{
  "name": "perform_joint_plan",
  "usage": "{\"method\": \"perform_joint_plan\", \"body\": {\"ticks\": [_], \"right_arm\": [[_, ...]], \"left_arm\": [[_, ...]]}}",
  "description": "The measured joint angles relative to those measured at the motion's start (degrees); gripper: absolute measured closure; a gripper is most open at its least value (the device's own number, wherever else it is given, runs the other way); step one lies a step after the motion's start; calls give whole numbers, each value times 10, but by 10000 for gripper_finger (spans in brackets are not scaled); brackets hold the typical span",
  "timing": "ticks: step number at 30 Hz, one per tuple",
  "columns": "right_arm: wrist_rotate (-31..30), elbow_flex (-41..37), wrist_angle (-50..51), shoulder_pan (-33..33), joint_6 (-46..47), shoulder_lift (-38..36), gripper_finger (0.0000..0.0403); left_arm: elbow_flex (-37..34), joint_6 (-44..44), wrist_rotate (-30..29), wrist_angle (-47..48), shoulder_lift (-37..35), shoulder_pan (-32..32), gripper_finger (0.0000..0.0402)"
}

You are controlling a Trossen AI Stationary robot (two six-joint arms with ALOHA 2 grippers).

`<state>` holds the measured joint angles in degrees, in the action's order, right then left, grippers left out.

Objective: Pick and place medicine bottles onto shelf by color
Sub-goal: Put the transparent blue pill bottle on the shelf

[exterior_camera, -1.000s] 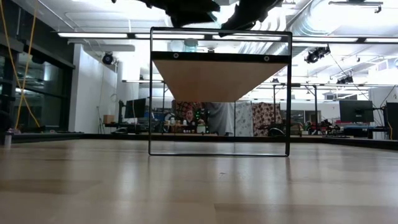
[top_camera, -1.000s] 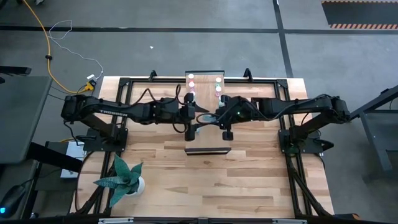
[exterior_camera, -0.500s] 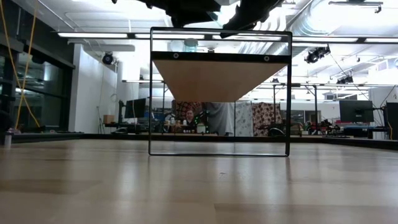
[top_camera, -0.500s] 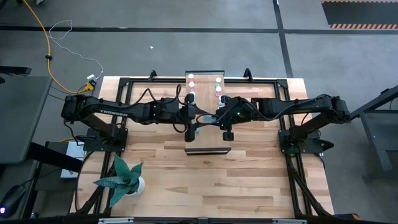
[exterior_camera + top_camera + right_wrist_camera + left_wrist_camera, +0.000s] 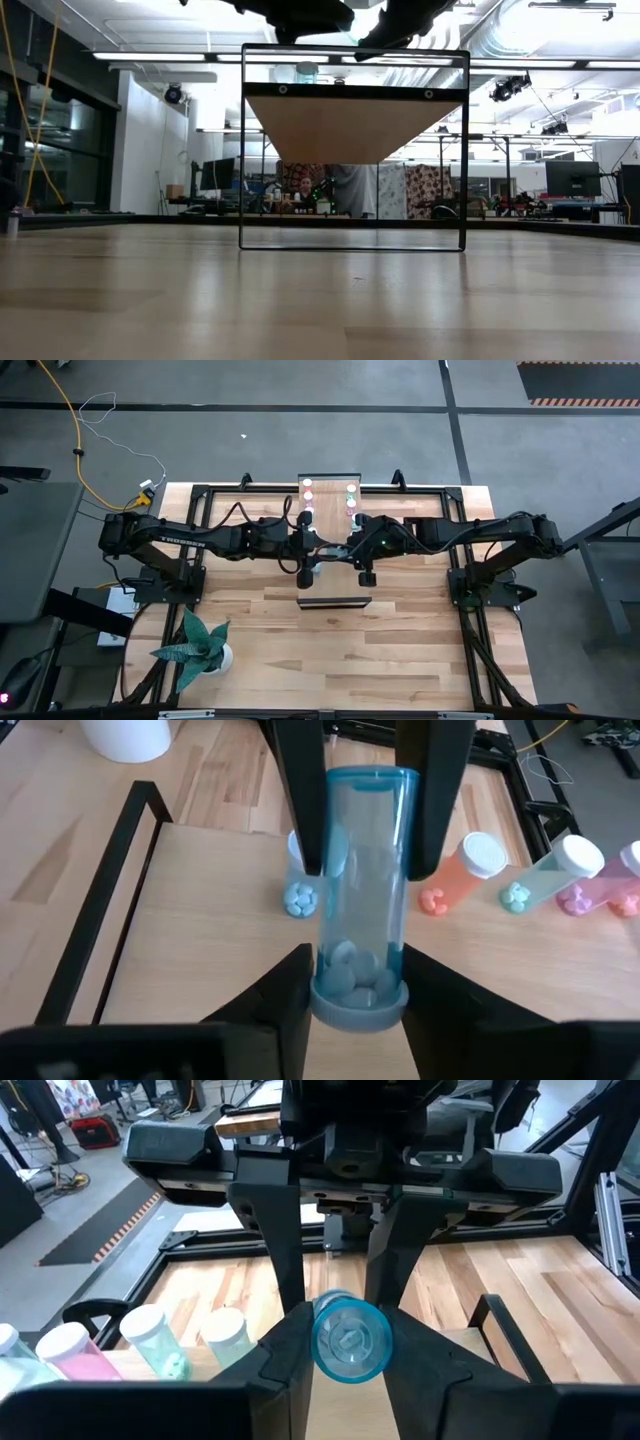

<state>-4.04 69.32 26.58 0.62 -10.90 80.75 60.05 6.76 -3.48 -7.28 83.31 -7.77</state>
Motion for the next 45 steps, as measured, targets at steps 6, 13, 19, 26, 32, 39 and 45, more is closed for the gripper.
{"method": "perform_joint_plan", "body": {"ticks": [6, 13, 19, 26, 32, 39, 45], "right_arm": [[-1, 0, 25, 0, 11, -13, 246], [-37, 0, 108, 1, 37, -51, 183], [-23, -22, 155, 2, 70, -82, 160], [42, -196, -111, 1, 68, -148, 160], [67, -338, -507, 1, 102, -166, 160], [106, -356, -655, 13, 219, -132, 160], [121, -334, -689, 16, 228, -103, 157]], "left_arm": [[0, -1, -8, 9, 0, 0, 314], [10, 15, -70, 80, -27, -2, 316], [23, -11, -64, 114, -99, 2, 316], [-78, -69, -40, -13, -167, 20, 316], [-198, -129, -24, -273, -167, 21, 316], [-210, -168, -19, -411, -102, 21, 316], [-176, -190, -18, -423, -45, 21, 316]]}}
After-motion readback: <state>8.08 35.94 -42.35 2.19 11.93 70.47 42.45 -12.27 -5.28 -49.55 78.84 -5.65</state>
